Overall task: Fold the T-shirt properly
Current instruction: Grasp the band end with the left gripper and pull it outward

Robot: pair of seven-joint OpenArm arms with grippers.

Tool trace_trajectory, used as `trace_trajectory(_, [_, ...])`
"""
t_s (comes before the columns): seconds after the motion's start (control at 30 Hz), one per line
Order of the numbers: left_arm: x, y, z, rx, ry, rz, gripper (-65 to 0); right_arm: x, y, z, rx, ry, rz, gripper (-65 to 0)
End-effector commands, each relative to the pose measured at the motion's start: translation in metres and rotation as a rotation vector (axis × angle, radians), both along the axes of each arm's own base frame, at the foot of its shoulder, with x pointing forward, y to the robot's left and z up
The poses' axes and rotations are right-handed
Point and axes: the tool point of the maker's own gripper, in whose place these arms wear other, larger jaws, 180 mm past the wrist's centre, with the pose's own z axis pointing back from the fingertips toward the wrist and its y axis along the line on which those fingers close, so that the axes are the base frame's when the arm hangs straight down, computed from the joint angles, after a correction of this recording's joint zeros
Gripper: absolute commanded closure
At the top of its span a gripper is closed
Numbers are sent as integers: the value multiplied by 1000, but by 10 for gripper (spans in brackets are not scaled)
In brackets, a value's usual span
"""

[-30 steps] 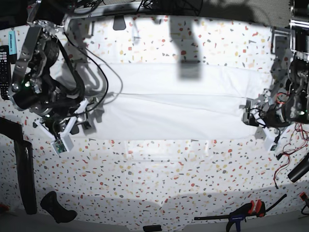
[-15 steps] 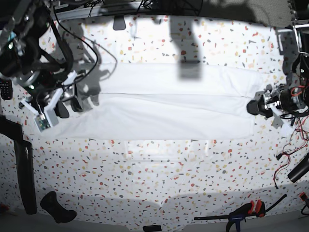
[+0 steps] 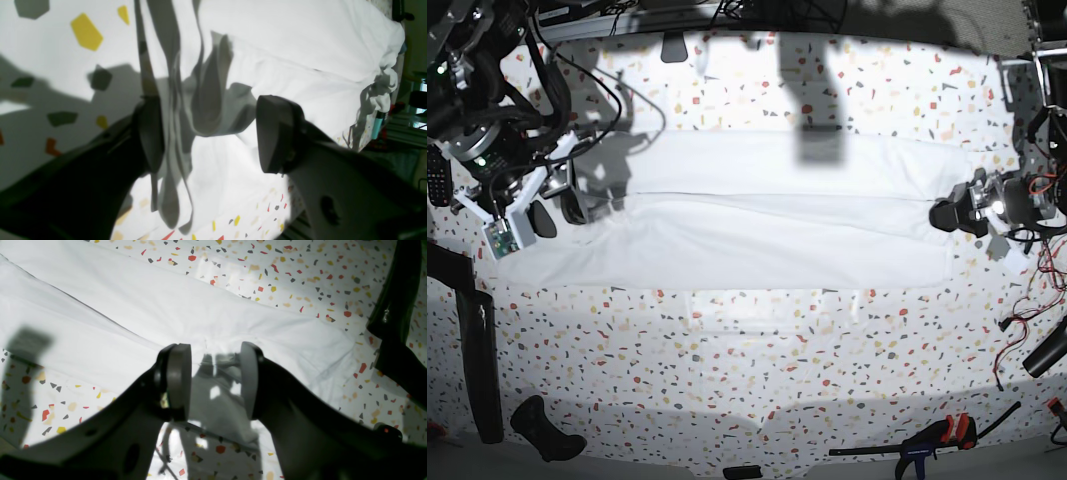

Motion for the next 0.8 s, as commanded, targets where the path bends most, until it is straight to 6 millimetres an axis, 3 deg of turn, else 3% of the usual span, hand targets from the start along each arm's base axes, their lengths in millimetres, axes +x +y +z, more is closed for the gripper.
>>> trace_trajectory(0.0, [14, 4, 19, -26, -60, 14, -396, 3, 2, 12, -5, -47, 15, -241])
trace_trajectory(0.33, [18, -24, 20, -108, -88, 6, -396, 3, 2, 12, -5, -47, 15, -241])
trace_trajectory(0.6, [22, -6, 16, -27, -100, 27, -395, 3, 2, 12, -5, -47, 15, -241])
trace_trajectory(0.77, [20, -12, 15, -39, -88, 15, -395, 3, 2, 12, -5, -47, 15, -241])
